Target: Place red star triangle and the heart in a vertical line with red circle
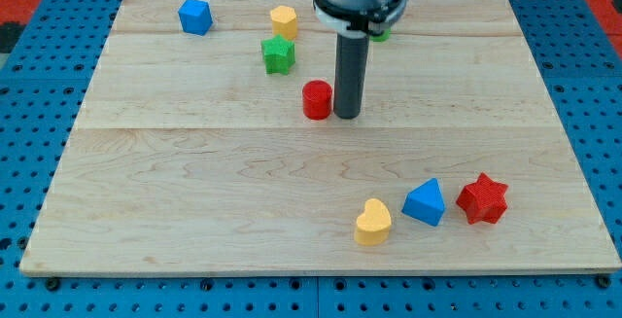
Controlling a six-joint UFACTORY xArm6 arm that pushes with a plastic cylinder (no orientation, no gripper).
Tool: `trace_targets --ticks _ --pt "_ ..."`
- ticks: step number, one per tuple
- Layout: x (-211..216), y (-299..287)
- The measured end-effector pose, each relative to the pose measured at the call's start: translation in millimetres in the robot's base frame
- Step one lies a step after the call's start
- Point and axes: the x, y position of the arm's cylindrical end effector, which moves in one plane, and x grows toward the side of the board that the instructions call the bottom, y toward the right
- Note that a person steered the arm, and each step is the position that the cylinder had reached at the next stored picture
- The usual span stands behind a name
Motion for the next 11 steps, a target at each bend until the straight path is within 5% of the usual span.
trace_targets --ticks 2,4,6,9,11 --pt "-1 -76" --pt "20 113" --pt "167 226" --pt "78 91" --pt "135 166"
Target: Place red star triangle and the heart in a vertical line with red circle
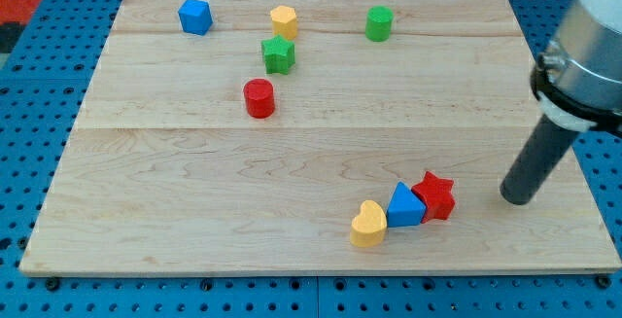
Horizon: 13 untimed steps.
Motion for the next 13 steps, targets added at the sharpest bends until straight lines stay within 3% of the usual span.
trace_targets --ticks 1,2,3,4,5,6,7,8,9,10,13 --pt "5 -75" --pt "16 -71" --pt "-27 -103" --pt "-55 -182" --pt "-72 -149" --pt "-39 -92" --pt "29 -56" --pt "48 -74" --pt "9 -181" --pt "-35 -228" --pt "-56 -188"
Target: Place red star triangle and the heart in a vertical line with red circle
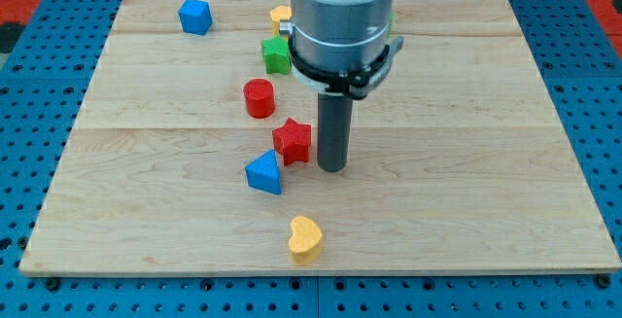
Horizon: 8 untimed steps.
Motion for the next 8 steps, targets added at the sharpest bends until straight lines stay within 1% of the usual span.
trace_targets --ticks 1,2,3,4,5,6,7,8 --pt "-9 -35" --pt "-9 -54" --pt "-1 -41" --pt "49 25" --pt "128 54" --pt "128 20" --pt "126 -31" --pt "104 -56"
